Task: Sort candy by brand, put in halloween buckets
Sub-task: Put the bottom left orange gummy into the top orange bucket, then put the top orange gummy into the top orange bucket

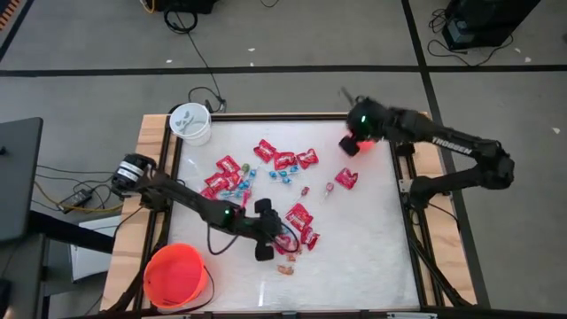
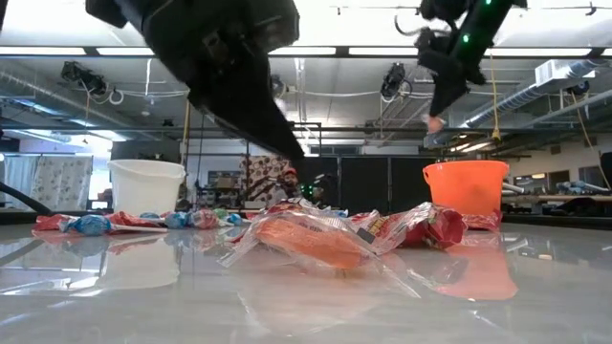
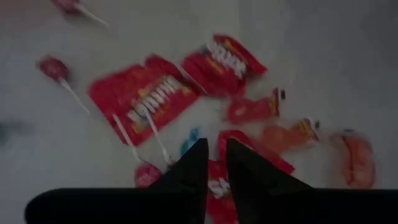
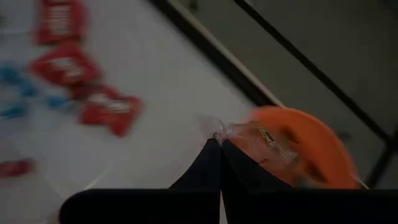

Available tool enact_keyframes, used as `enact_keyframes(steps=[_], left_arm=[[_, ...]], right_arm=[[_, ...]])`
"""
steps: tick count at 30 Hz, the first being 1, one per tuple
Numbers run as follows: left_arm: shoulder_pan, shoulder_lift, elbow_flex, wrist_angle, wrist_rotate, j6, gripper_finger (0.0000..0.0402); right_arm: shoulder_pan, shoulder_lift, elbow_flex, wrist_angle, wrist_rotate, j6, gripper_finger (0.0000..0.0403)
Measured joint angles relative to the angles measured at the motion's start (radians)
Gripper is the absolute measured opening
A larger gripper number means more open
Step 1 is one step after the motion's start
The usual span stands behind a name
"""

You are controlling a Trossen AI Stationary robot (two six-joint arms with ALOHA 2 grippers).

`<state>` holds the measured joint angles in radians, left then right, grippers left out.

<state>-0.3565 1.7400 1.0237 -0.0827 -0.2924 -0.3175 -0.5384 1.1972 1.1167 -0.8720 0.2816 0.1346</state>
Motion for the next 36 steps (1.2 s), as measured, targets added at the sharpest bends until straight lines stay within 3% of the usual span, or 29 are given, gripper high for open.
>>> enact_keyframes(steps=[6, 11, 20, 27, 31, 36], left_arm=[[0.0, 0.035, 0.001, -0.002, 0.0, -0.003, 0.0063], [0.0, 0.034, 0.001, 0.003, 0.0, 0.024, 0.0063], [-0.005, 0.034, 0.001, 0.003, 0.031, 0.015, 0.0098], [-0.005, 0.034, 0.001, 0.003, 0.051, -0.001, 0.0157], [-0.005, 0.034, 0.001, 0.002, 0.068, 0.0, 0.0173], [-0.005, 0.034, 0.001, 0.003, 0.108, 0.027, 0.0175]], right_arm=[[-0.264, 0.058, 0.001, -0.011, -0.092, -0.032, 0.0006], [-0.372, 0.156, 0.001, -0.014, -0.181, -0.062, 0.0007], [-0.407, 0.35, 0.0, -0.003, -0.264, -0.109, 0.0013], [-0.406, 0.464, 0.0, 0.016, -0.305, -0.135, 0.0067], [-0.405, 0.442, 0.0, 0.017, -0.31, -0.139, 0.0106], [-0.404, 0.309, 0.0, 0.052, -0.31, -0.135, 0.0135]])
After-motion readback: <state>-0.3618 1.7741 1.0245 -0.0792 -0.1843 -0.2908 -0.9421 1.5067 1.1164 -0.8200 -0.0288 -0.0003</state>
